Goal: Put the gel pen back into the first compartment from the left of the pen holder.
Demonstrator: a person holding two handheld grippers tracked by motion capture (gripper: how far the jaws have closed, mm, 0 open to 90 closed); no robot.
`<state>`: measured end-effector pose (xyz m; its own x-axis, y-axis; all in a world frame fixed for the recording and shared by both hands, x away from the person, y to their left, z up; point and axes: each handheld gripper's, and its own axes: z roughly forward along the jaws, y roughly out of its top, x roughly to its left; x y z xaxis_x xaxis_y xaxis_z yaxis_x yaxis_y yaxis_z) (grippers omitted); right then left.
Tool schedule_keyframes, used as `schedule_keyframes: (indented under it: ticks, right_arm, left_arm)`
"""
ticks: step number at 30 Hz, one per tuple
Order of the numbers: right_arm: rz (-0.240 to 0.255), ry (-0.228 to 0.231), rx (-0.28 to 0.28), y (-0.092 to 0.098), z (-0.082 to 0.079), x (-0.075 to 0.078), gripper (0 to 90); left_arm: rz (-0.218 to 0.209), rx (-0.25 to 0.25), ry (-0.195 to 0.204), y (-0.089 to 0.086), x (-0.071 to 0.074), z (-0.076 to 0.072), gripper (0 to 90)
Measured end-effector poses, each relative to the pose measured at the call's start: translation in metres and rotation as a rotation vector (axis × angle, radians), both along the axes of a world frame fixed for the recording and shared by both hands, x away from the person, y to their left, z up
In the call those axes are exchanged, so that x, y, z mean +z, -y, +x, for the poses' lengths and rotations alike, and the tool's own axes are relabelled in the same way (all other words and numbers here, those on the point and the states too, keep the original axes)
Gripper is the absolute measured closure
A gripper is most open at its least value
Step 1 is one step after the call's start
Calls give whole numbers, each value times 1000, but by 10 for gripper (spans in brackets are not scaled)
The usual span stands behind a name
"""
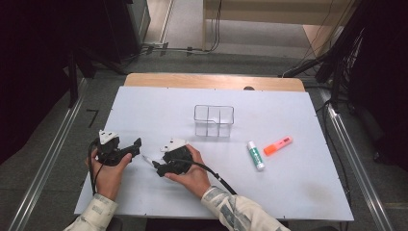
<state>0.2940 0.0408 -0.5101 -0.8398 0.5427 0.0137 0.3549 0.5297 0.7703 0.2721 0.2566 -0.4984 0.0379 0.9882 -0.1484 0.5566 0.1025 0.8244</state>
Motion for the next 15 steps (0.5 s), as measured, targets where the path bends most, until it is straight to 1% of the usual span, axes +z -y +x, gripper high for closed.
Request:
schedule_keyframes:
  ticks: [3,7,9,10,15]
  right_arm:
    - [-3,5,12,-5,1,-1,245]
    - [-13,9,12,-12,1,-3,261]
    - [-16,2,10,-15,1,-4,267]
    - [-18,9,17,-16,1,-5,269]
    - [-33,8,23,-23,0,-7,287]
  left_arm:
    - [-1,-5,-4,0,0,0,170]
    - [0,-5,-4,0,0,0,170]
    - [-1,-4,-4,0,0,0,170]
    - [-3,-5,-5,0,0,0,170]
    - [-3,-7,-5,-1,-1,1,170]
